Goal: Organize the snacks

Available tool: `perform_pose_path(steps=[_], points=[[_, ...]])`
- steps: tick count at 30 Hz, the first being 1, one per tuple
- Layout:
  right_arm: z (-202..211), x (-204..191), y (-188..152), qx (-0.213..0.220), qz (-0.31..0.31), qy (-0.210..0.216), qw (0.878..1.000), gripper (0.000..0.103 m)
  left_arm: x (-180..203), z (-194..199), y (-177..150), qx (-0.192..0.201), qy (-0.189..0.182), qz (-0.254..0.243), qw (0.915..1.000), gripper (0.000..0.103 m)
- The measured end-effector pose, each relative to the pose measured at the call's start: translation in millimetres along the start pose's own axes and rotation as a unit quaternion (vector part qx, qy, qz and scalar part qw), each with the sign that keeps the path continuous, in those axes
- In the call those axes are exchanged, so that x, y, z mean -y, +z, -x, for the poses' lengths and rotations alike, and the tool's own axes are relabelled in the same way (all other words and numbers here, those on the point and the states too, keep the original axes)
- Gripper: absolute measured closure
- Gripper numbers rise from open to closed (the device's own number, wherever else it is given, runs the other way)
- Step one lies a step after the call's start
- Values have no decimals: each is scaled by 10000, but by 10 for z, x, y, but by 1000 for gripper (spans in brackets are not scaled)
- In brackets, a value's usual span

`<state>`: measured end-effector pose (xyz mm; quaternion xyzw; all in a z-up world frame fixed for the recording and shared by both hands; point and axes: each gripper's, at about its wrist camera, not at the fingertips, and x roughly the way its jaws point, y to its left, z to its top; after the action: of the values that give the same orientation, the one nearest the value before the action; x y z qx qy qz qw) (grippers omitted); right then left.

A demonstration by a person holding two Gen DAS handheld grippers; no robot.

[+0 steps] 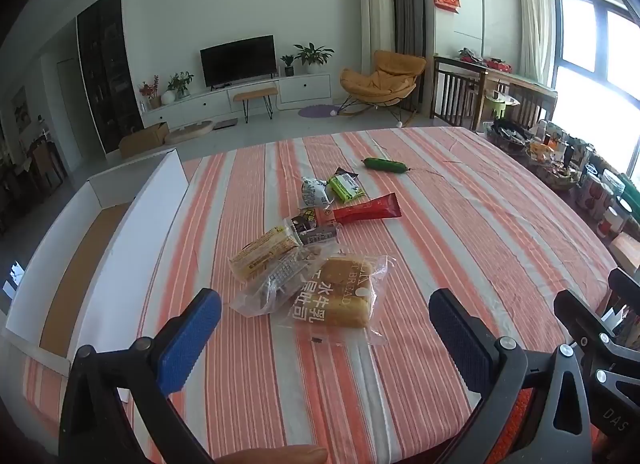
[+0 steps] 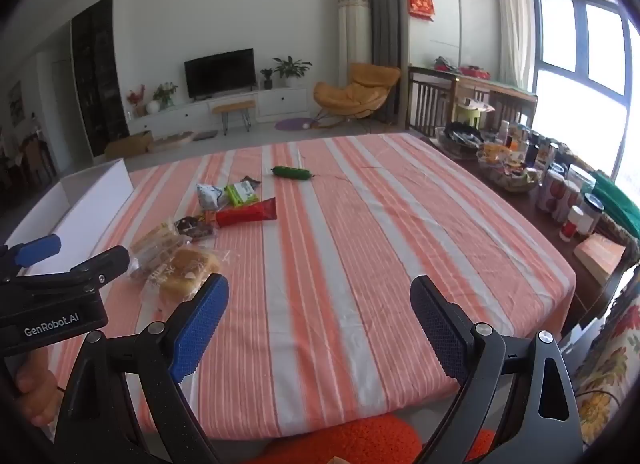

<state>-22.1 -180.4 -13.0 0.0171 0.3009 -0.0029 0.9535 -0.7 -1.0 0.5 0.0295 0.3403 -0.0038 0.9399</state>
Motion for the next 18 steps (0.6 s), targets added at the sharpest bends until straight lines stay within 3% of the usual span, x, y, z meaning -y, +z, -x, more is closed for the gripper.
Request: perform_pose_path(steps=[9,18], points=[[-7,-107,-55,18,52,1,10000,9,-60,117,-14,19,18,17,10000,0],[-41,-83,-76,-41,30,74,10000,9,-7,-5,-48,-58,140,-106,9998,0]])
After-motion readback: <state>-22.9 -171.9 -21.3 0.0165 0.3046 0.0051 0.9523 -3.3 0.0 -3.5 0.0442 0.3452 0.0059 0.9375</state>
